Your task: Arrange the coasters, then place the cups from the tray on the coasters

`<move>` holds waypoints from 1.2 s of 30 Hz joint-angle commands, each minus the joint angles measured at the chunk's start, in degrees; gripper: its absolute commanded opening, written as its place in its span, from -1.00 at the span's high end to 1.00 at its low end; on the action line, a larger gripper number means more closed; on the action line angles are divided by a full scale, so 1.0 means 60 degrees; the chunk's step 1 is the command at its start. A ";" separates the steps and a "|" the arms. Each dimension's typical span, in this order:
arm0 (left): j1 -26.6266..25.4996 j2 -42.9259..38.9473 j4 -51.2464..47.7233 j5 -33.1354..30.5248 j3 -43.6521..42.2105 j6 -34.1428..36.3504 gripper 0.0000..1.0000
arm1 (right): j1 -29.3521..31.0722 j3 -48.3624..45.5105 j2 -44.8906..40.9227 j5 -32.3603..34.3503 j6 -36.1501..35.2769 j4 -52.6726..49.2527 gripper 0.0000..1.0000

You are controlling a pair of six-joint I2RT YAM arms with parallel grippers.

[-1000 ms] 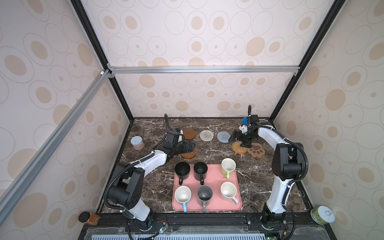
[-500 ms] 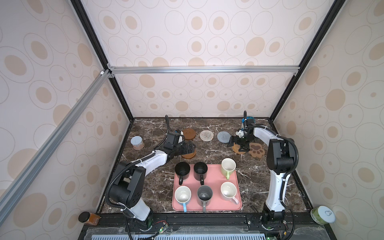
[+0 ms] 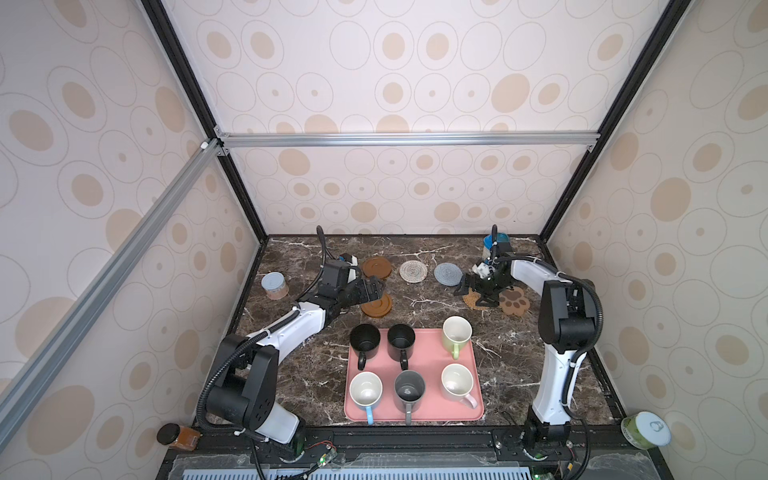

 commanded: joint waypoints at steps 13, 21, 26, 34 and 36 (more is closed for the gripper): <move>0.0124 -0.0307 -0.0039 -0.0104 -0.0115 -0.0107 -1.00 | 0.0071 0.1110 -0.0167 0.0741 -0.0319 -0.1401 -0.97; 0.0143 -0.0477 -0.0030 -0.0145 -0.0284 -0.0124 -1.00 | 0.0070 0.2096 0.0783 0.1053 -0.0558 -0.1830 -0.97; 0.0161 -0.0592 0.0028 -0.0161 -0.0393 -0.0170 -1.00 | 0.0063 0.2297 0.1261 0.0723 -0.0647 -0.1941 -0.97; 0.0194 -0.0690 0.0085 -0.0183 -0.0505 -0.0206 -1.00 | 0.0085 0.1804 0.1411 0.0004 -0.0751 -0.1908 -0.97; 0.0200 -0.0676 0.0125 -0.0161 -0.0508 -0.0239 -1.00 | 0.0150 0.1688 0.1410 -0.0235 -0.0755 -0.1896 -0.97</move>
